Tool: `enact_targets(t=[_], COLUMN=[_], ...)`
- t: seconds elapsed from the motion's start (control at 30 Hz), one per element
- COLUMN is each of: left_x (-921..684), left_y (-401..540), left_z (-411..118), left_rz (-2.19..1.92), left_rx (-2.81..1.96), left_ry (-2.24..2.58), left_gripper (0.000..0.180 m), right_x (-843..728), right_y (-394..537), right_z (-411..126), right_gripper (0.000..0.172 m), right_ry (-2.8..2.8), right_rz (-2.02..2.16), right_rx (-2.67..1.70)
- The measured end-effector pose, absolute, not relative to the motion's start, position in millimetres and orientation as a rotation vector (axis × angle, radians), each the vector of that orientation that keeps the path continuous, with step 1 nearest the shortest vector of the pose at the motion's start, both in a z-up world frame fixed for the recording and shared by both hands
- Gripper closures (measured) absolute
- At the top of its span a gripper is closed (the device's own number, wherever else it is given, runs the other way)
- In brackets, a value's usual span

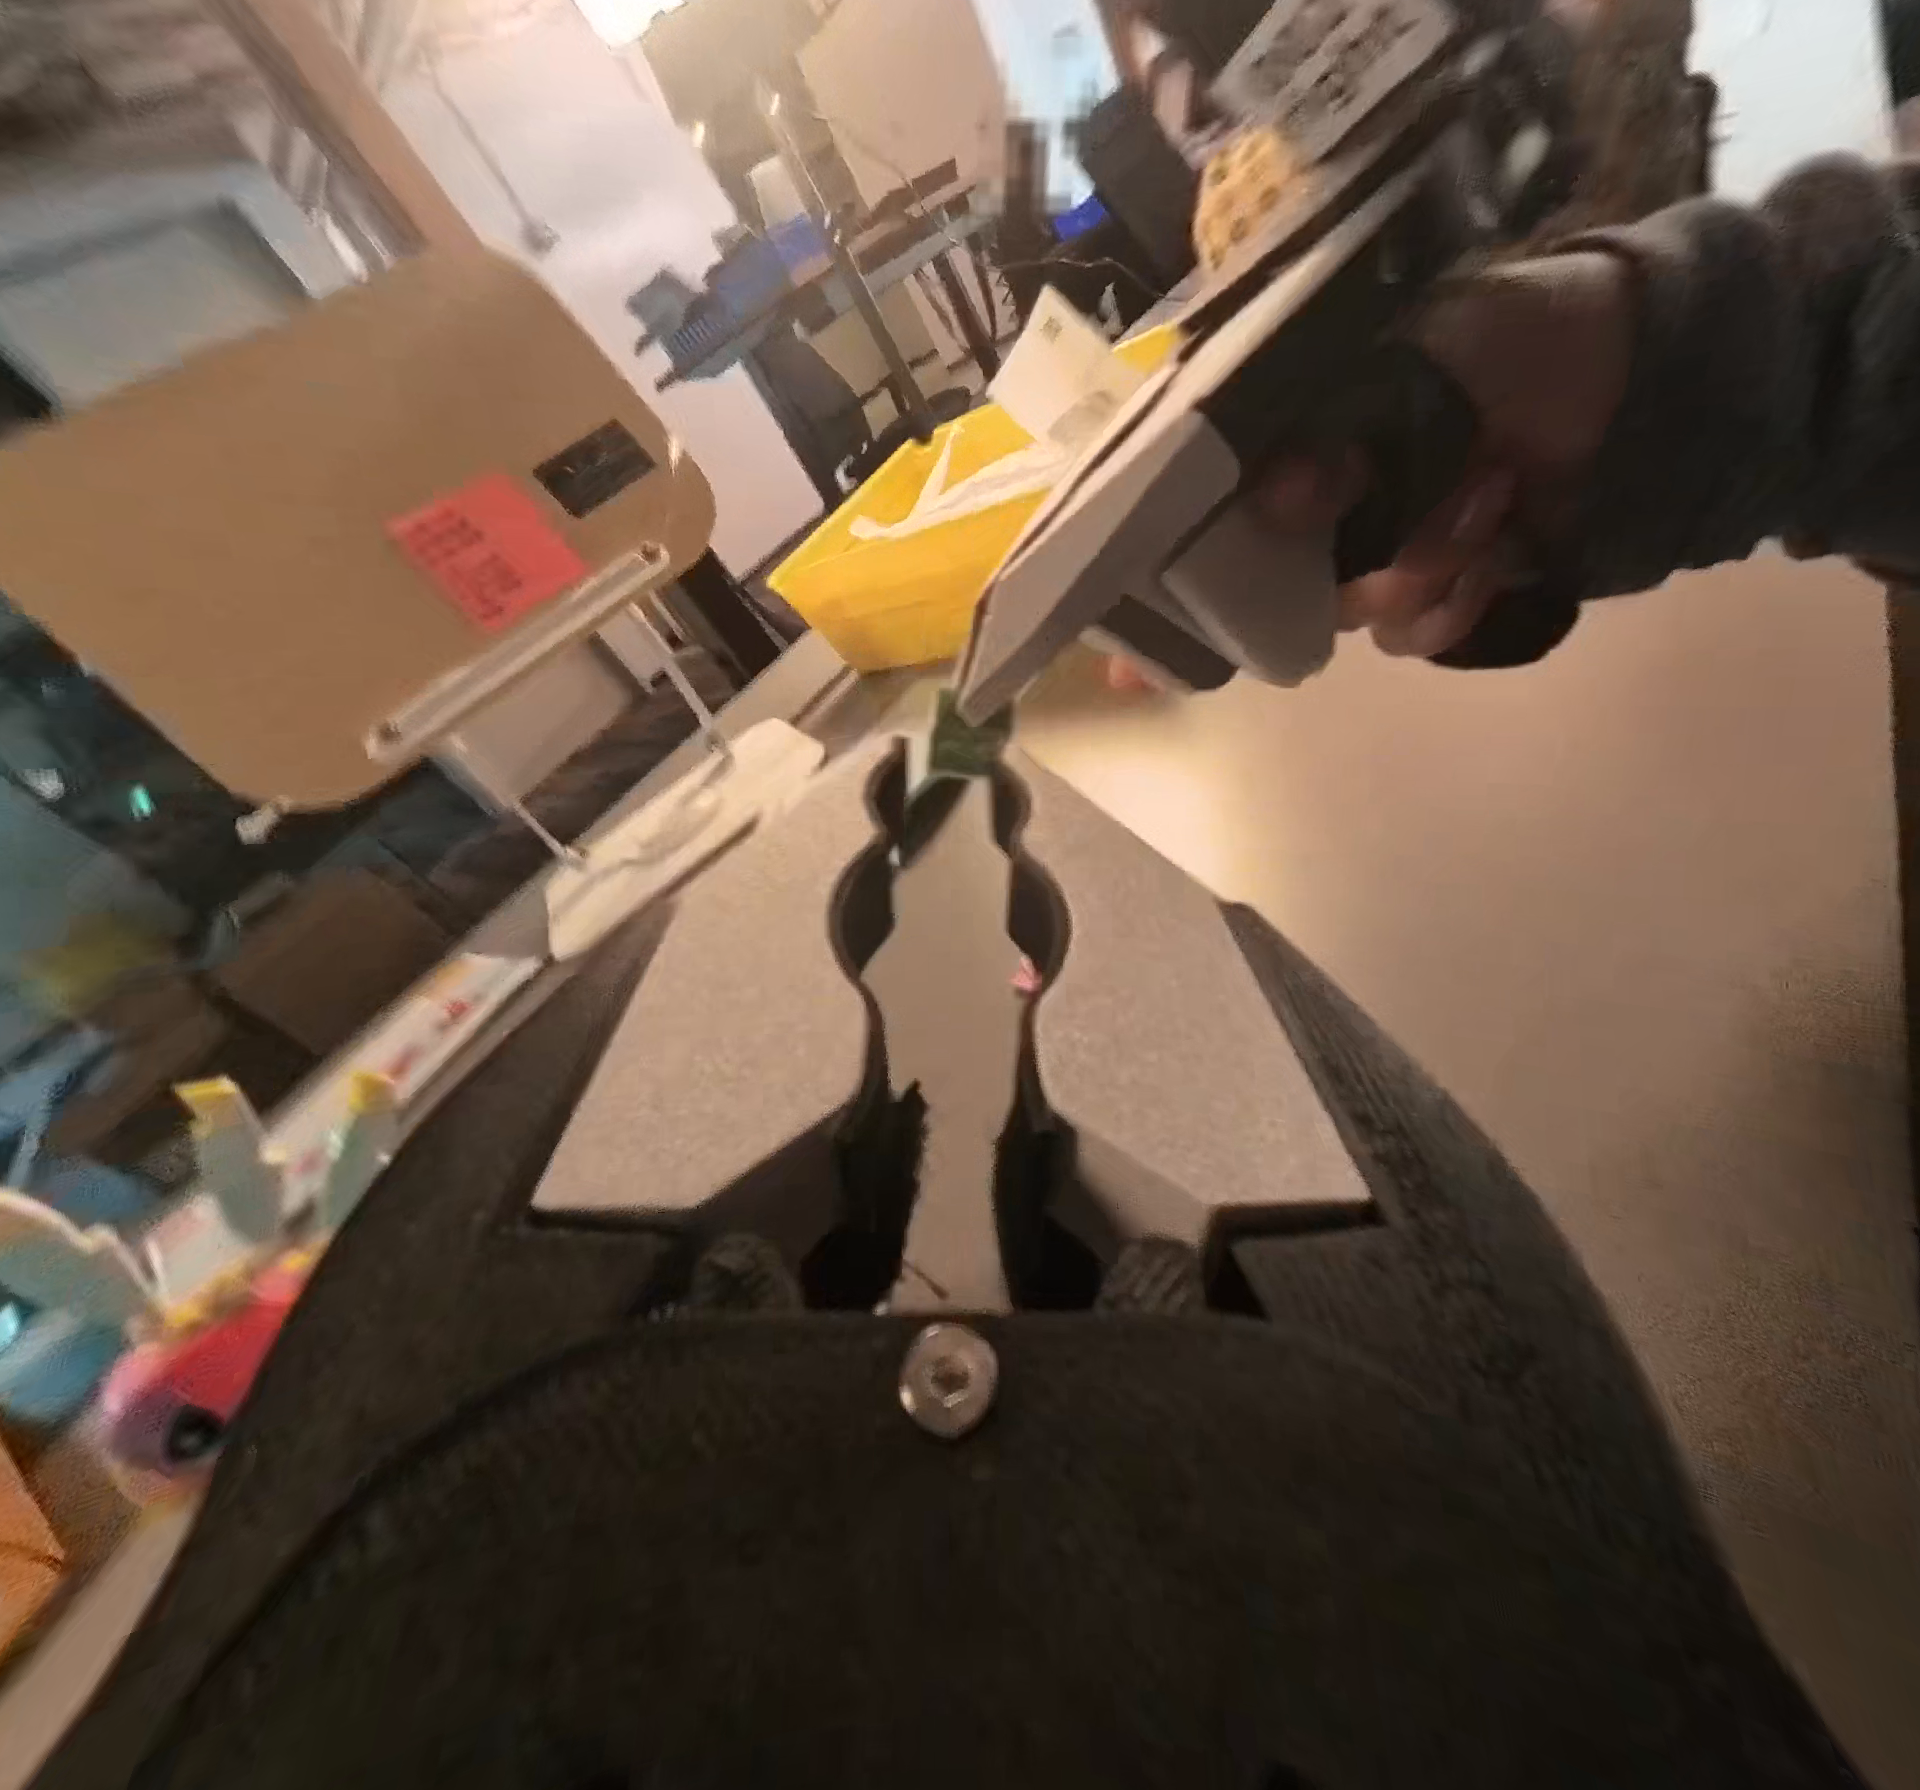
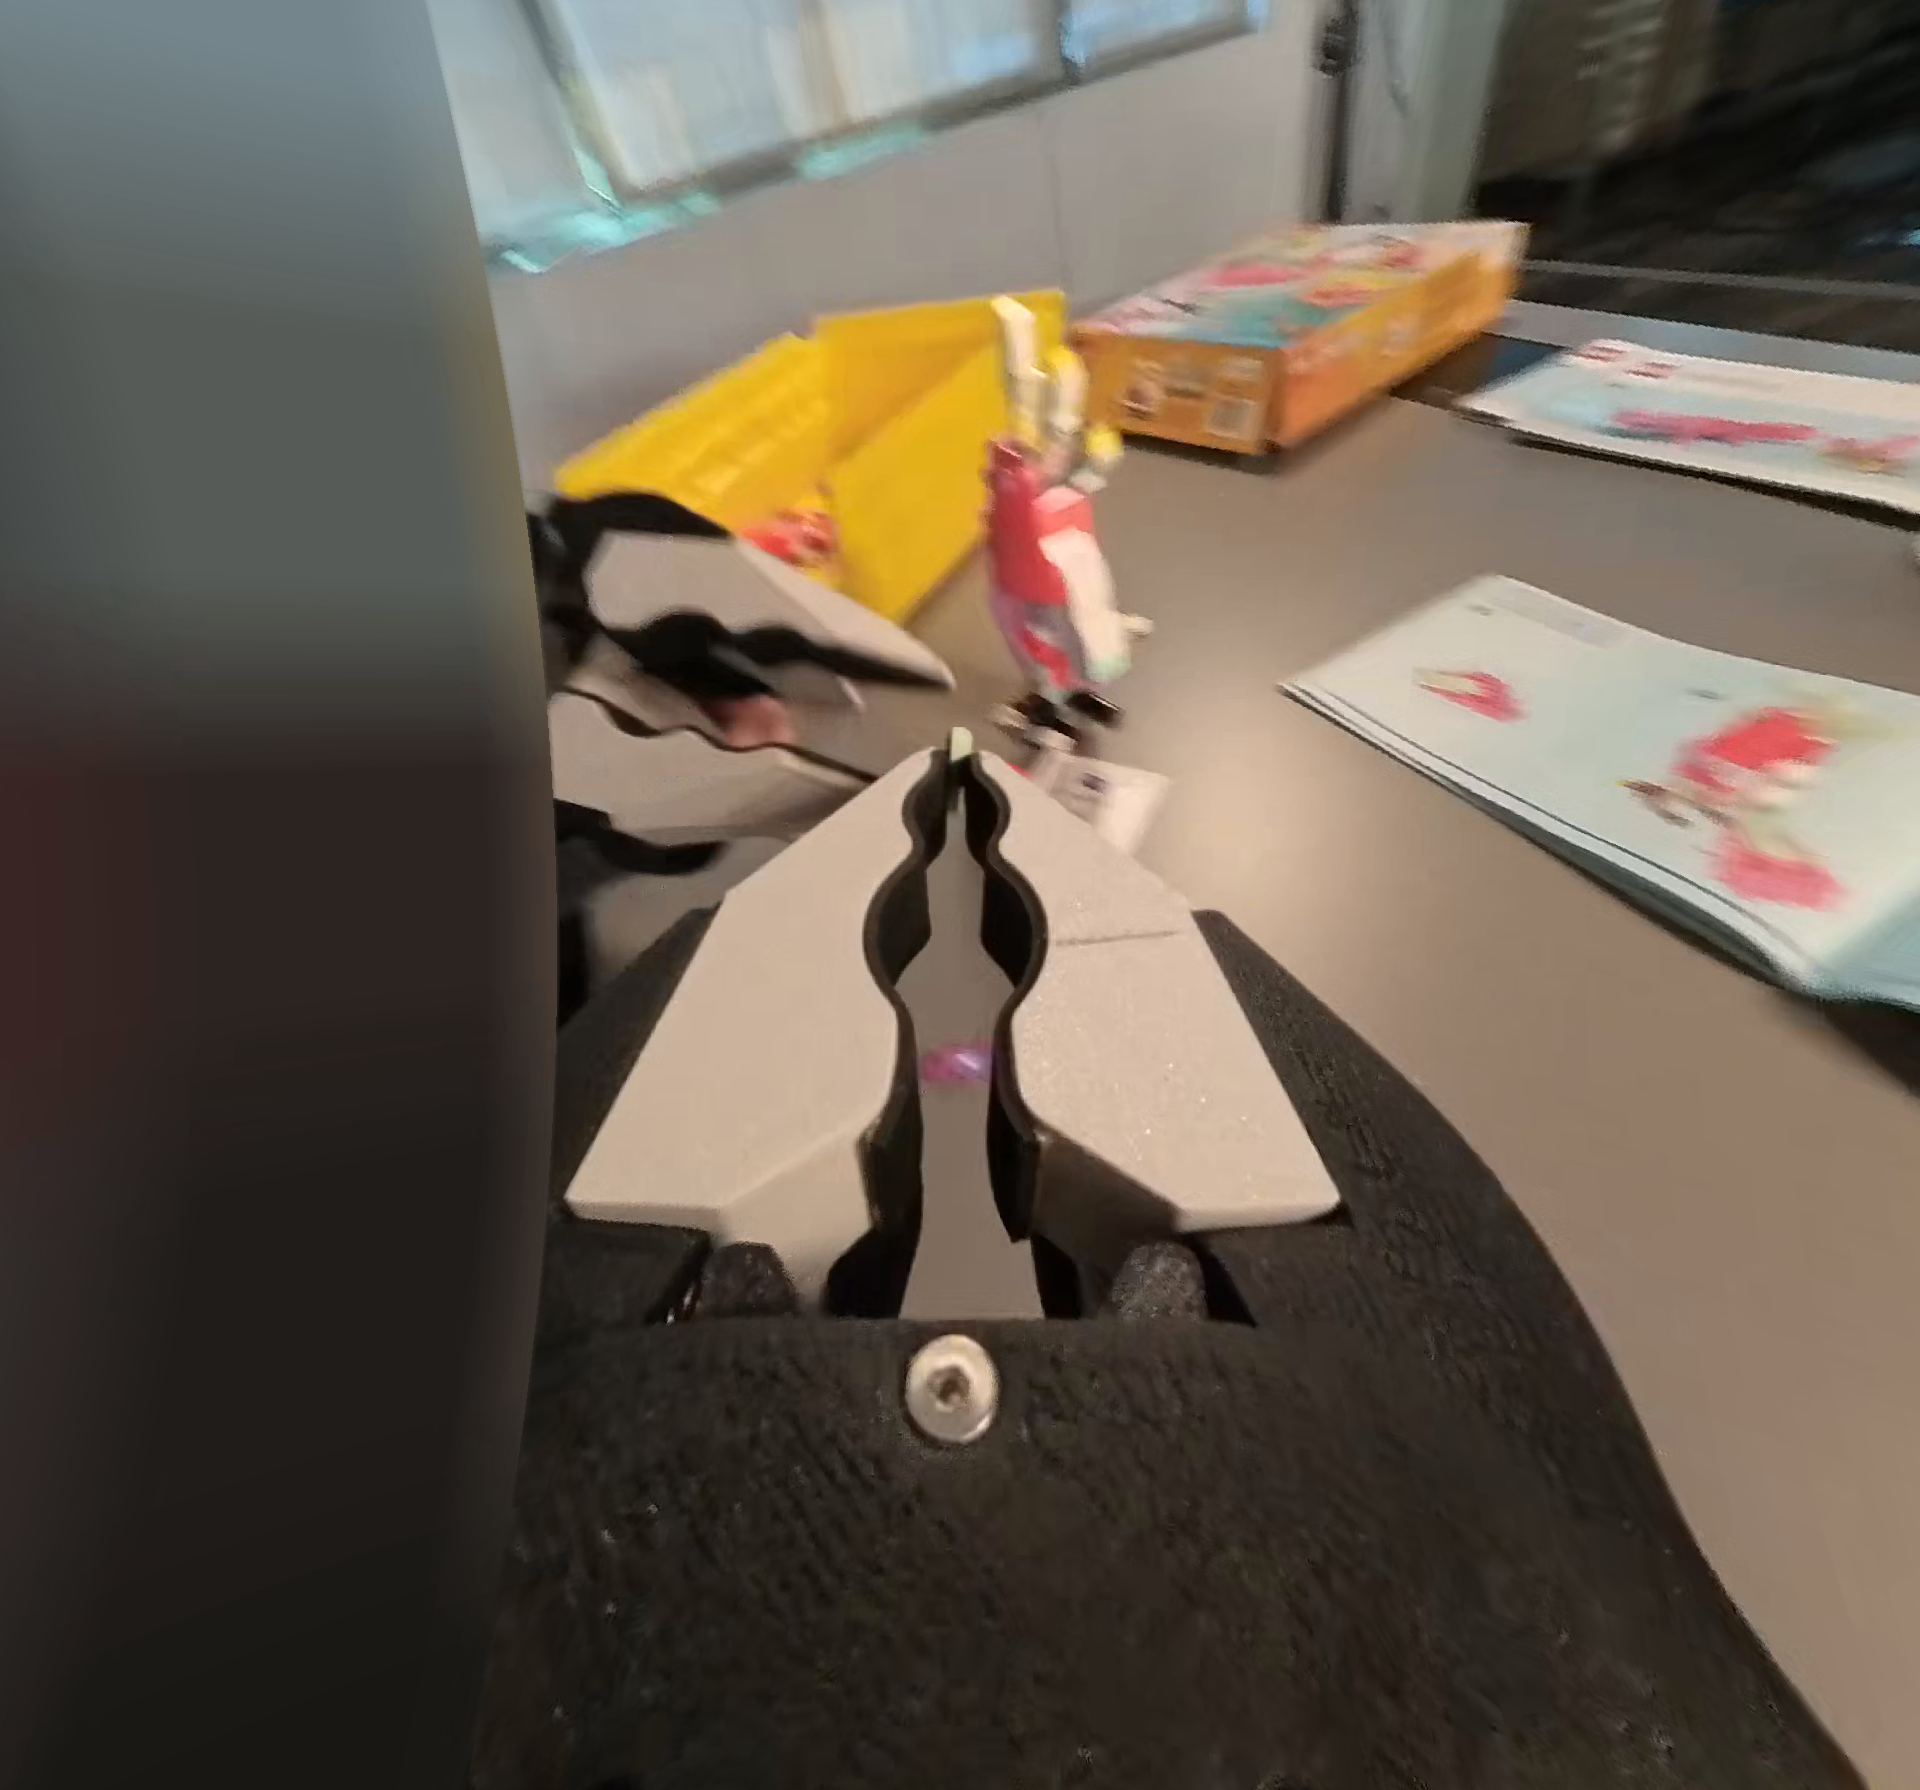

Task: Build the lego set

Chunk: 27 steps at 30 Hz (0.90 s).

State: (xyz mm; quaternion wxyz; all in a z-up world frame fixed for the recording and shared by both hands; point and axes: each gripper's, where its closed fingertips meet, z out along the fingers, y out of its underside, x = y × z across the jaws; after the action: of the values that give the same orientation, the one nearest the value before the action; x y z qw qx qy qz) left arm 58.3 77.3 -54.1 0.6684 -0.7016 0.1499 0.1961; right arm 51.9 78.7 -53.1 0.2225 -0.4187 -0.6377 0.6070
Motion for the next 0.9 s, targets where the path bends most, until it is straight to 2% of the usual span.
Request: enact_targets(t=[0.03, 0.1, 0.13, 0.3, 0.47, 0.6, 0.73, 0.9], left_x=[54, 47, 45, 42, 50, 52, 51, 46], left_y=[82, 93, 98, 112, 120, 128, 131, 135], left_z=[-62, -90, -106, -163, -186, -184, -194, -196], left_rz=[0.423, 0.334, 0.289, 0.183, 0.022, 0.058, 0.074, 0.047], left_rx=[-1.632, -1.791, -1.876, -2.115, -2.246, -2.24, -2.306, -2.338], left_ry=[0.291, 0.191, 0.144, 0.026, -0.057, 0.002, 0.025, -0.019], left_gripper=[0.152, 0.134, 0.131, 0.136, 0.119, 0.126, 0.125, 0.12], right_x=[51, 51, 53, 68, 75, 78, 81, 83], right_y=[93, 125, 139, 170, 183, 175, 161, 154], right_z=[-64, -93, -109, -152, -172, -187, -190, -188], right_gripper=[0.171, 0.171, 0.171, 0.171, 0.171, 0.17, 0.17, 0.152], right_ry=[-1.763, -1.791, -1.819, -1.905, -1.981, -2.077, -2.152, -2.216], right_rz=[1.556, 1.279, 1.142, 0.695, 0.153, 0.0, 0.063, 0.181], right_rx=[-1.19, -1.273, -1.302, -1.223, -0.827, -0.633, -0.601, -0.73])
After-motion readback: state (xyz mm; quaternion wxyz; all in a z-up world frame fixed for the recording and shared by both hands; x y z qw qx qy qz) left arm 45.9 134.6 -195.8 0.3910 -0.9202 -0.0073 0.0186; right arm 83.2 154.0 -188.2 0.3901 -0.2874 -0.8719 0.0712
